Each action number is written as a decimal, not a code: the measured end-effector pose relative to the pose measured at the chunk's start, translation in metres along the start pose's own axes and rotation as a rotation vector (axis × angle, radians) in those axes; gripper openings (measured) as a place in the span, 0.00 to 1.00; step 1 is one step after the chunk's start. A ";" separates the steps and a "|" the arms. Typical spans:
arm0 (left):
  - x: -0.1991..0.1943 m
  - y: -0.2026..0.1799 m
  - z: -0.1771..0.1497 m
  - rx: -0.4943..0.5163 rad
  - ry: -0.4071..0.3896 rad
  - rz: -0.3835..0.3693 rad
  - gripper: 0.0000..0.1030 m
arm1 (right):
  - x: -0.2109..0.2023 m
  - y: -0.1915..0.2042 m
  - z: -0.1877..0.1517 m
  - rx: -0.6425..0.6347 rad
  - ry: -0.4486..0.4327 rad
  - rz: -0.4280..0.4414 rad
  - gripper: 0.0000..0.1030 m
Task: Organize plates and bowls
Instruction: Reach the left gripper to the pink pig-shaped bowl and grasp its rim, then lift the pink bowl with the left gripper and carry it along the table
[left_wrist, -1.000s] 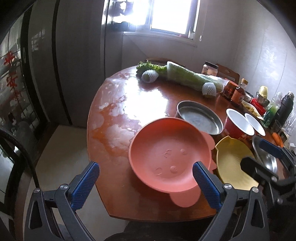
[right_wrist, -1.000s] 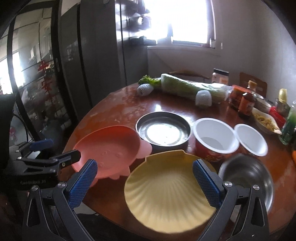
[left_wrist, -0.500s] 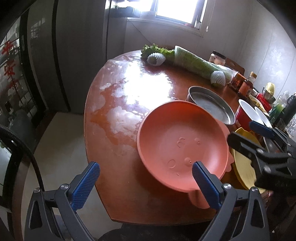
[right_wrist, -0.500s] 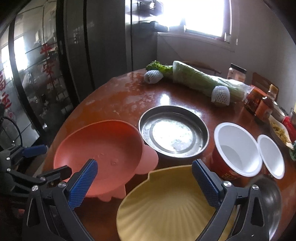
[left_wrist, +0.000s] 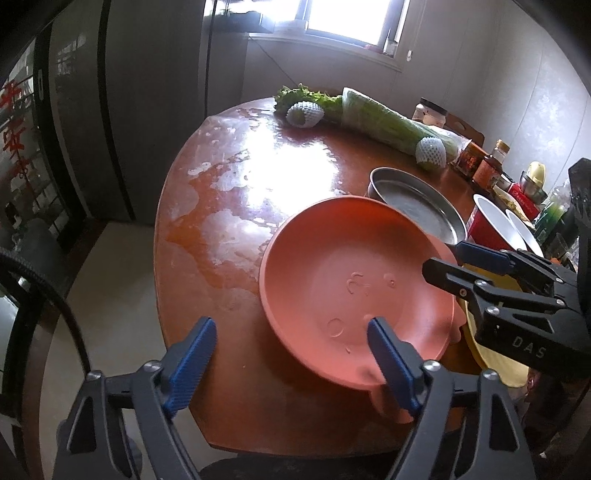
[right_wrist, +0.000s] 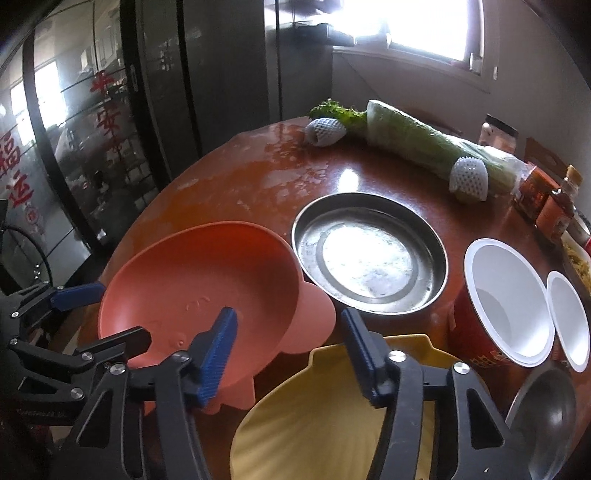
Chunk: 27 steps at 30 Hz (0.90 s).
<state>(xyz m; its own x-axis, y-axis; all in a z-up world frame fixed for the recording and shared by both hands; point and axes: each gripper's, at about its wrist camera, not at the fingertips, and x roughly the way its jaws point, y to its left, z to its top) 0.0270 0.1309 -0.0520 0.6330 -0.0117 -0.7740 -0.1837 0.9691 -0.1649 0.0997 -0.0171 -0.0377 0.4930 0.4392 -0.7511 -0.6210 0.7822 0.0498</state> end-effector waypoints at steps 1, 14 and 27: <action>0.000 0.000 0.000 -0.002 -0.001 0.000 0.77 | 0.001 0.000 0.000 0.000 0.003 -0.002 0.56; 0.006 -0.005 0.006 0.005 -0.017 0.005 0.46 | 0.011 0.003 0.006 -0.021 0.033 0.022 0.43; 0.018 0.024 0.028 -0.020 -0.015 0.022 0.32 | 0.004 0.007 0.005 -0.007 0.037 0.060 0.42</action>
<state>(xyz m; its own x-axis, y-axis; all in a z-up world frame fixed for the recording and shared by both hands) 0.0551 0.1608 -0.0521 0.6395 0.0136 -0.7687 -0.2125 0.9640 -0.1598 0.1000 -0.0074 -0.0374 0.4322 0.4688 -0.7704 -0.6533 0.7516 0.0909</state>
